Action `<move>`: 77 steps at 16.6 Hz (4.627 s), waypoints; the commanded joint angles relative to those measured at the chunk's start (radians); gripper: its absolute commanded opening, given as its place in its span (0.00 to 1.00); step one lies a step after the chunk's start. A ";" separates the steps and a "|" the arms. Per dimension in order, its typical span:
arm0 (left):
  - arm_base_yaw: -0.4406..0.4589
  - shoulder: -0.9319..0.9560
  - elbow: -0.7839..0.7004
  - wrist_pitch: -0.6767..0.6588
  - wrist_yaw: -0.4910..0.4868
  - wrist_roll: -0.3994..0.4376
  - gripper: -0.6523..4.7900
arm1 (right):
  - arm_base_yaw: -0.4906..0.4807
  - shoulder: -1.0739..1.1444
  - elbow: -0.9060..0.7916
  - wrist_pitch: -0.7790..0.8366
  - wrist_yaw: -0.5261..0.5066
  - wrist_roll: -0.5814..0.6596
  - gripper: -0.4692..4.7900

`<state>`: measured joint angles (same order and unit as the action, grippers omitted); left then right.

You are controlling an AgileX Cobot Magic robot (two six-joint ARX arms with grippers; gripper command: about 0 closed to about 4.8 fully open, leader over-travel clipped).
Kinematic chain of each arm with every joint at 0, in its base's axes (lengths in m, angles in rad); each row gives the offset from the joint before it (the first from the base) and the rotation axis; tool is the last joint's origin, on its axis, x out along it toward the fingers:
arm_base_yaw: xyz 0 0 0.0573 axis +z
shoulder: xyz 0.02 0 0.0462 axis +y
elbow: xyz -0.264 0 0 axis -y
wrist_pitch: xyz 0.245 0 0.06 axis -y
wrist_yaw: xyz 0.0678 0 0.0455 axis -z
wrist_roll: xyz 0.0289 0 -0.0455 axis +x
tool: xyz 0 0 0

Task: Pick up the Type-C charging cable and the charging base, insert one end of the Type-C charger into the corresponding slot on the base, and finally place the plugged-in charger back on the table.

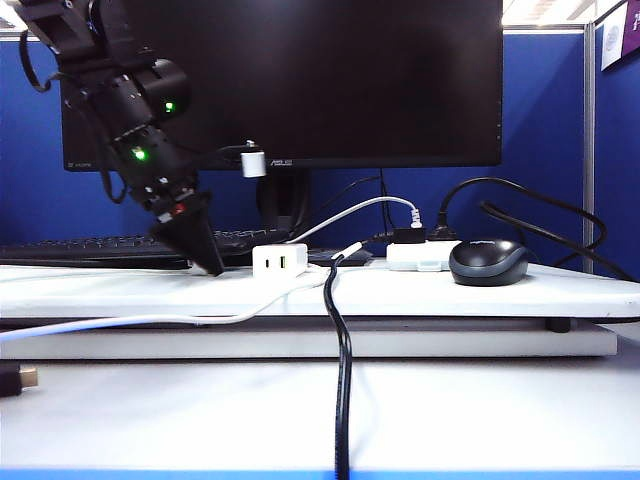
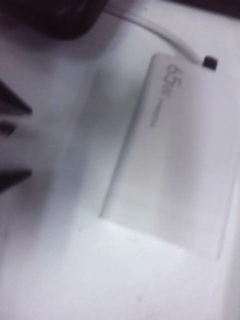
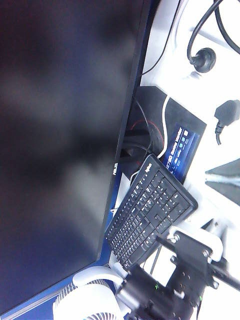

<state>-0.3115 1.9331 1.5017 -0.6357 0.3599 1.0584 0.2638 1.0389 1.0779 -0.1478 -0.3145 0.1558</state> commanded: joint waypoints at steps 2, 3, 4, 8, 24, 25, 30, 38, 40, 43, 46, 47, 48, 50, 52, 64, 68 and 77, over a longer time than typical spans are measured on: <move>-0.001 -0.098 0.006 0.001 -0.037 0.021 0.47 | 0.000 -0.003 0.005 0.014 -0.003 -0.003 0.09; -0.001 -0.101 0.006 -0.001 -0.083 0.057 0.48 | 0.000 -0.003 0.005 0.014 -0.003 -0.003 0.09; -0.001 -0.098 0.006 -0.006 -0.094 0.085 0.48 | 0.000 -0.003 0.005 0.014 -0.003 -0.003 0.09; -0.001 -0.089 0.006 -0.018 -0.092 0.147 0.48 | 0.000 -0.003 0.005 0.013 -0.003 -0.003 0.09; 0.045 0.011 0.112 -0.235 -0.019 0.138 0.45 | 0.000 -0.003 0.005 -0.007 -0.029 -0.003 0.09; 0.045 0.020 0.112 -0.234 -0.019 0.138 0.45 | 0.000 -0.003 0.005 -0.007 -0.029 -0.003 0.09; 0.045 0.032 0.124 -0.174 -0.042 0.139 0.45 | 0.000 -0.003 0.005 -0.014 -0.029 -0.003 0.09; 0.042 0.055 0.125 -0.176 -0.019 0.139 0.43 | 0.000 -0.003 0.005 -0.014 -0.029 -0.003 0.09; 0.042 0.055 0.125 -0.179 -0.019 0.139 0.41 | 0.000 -0.003 0.005 -0.013 -0.029 -0.003 0.09; 0.042 0.055 0.125 -0.197 -0.016 0.140 0.33 | 0.000 -0.003 0.005 -0.013 -0.029 -0.003 0.09; 0.042 0.055 0.124 -0.221 0.004 0.142 0.21 | 0.000 -0.003 0.005 -0.013 -0.029 -0.003 0.09; 0.042 0.055 0.125 -0.222 0.004 0.142 0.20 | 0.000 -0.003 0.005 -0.013 -0.029 -0.003 0.09; 0.042 0.055 0.125 -0.222 0.004 0.142 0.14 | 0.000 -0.003 0.005 -0.013 -0.029 -0.003 0.09; 0.042 0.055 0.125 -0.221 0.039 0.138 0.11 | 0.000 -0.003 0.005 -0.014 -0.029 -0.003 0.09; 0.042 0.055 0.125 -0.222 0.082 0.130 0.11 | 0.000 -0.003 0.005 -0.014 -0.029 -0.003 0.09; 0.044 0.038 0.286 -0.197 0.669 -0.185 0.11 | 0.000 0.010 0.006 -0.012 -0.063 -0.003 0.09; 0.044 0.017 0.286 -0.187 0.889 -0.256 0.11 | 0.002 0.072 0.013 -0.013 -0.159 0.002 0.09; 0.047 -0.207 0.286 -0.186 0.713 -0.288 0.11 | 0.153 0.386 0.251 -0.098 -0.128 0.174 0.09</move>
<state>-0.2657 1.7535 1.7851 -0.8276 1.0794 0.7765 0.4068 1.4094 1.3056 -0.2211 -0.4591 0.2916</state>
